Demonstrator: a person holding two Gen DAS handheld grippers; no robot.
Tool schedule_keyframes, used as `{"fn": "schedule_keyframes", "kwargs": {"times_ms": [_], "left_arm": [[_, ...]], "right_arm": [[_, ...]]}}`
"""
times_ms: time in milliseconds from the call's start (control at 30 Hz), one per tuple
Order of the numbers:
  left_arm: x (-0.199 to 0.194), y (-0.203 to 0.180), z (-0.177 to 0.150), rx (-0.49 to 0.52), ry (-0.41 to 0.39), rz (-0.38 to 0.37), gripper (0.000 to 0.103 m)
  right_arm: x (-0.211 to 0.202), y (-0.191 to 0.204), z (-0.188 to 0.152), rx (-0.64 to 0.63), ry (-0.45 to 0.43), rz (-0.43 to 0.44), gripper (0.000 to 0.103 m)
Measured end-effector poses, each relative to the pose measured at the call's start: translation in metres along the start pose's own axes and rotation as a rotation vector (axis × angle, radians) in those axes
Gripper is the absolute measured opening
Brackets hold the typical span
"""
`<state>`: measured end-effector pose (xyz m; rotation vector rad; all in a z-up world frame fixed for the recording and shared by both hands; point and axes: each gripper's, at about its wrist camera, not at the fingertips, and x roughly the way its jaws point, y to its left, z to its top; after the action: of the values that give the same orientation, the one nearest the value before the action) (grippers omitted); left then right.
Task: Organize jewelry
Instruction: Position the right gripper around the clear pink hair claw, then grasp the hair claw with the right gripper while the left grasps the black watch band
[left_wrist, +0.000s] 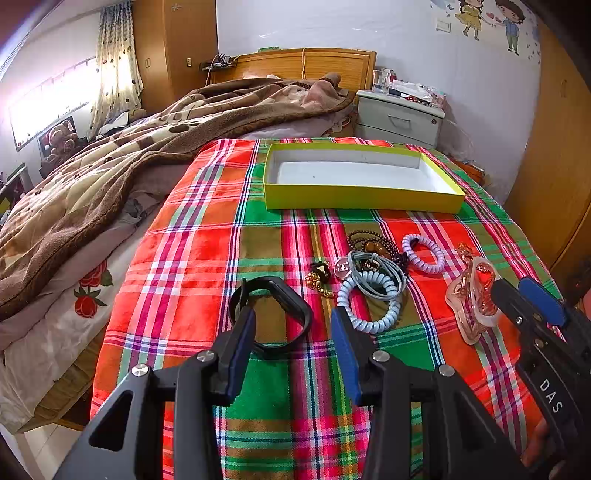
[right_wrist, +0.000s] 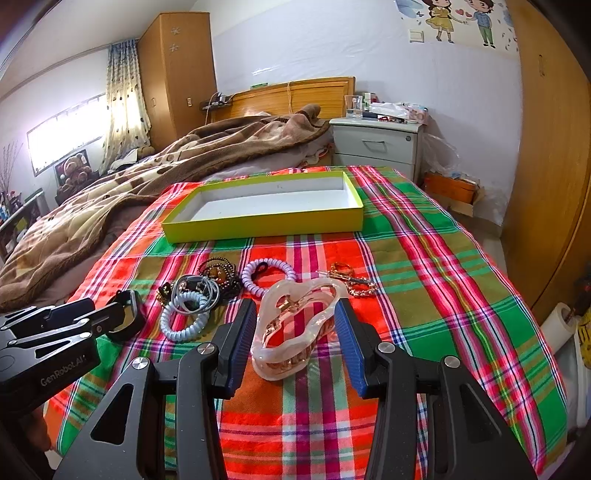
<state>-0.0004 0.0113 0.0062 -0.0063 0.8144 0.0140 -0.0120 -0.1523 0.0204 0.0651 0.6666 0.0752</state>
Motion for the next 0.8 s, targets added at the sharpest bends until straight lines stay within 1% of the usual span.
{"fn": "schedule_keyframes", "kwargs": {"times_ms": [167, 267, 333, 400, 500, 600, 667, 733, 800], "left_arm": [[0.001, 0.003, 0.001, 0.002, -0.002, -0.001, 0.044], [0.002, 0.006, 0.003, -0.004, 0.004, -0.006, 0.044], [0.004, 0.008, 0.004, -0.006, 0.01, -0.013, 0.044], [0.006, 0.012, 0.005, -0.013, 0.018, -0.039, 0.044], [0.01, 0.024, 0.008, -0.049, 0.039, -0.103, 0.044], [0.016, 0.032, 0.011, -0.066, 0.059, -0.11, 0.044], [0.023, 0.037, 0.013, -0.079, 0.095, -0.12, 0.044], [0.027, 0.038, 0.013, -0.073, 0.108, -0.106, 0.044], [0.03, 0.041, 0.012, -0.084, 0.119, -0.114, 0.044]], "right_arm": [[-0.001, -0.006, 0.002, 0.016, -0.009, -0.009, 0.045], [0.001, -0.011, 0.004, 0.028, -0.001, -0.025, 0.045], [0.002, -0.014, 0.005, 0.037, 0.01, -0.019, 0.045], [0.004, -0.021, 0.007, 0.067, 0.033, 0.015, 0.045], [0.009, -0.029, 0.008, 0.1, 0.064, 0.017, 0.045], [0.015, -0.035, 0.008, 0.12, 0.096, 0.014, 0.045], [0.023, -0.037, 0.008, 0.14, 0.138, 0.037, 0.045], [0.028, -0.038, 0.007, 0.155, 0.161, 0.052, 0.045], [0.035, -0.036, 0.008, 0.165, 0.194, 0.08, 0.045]]}}
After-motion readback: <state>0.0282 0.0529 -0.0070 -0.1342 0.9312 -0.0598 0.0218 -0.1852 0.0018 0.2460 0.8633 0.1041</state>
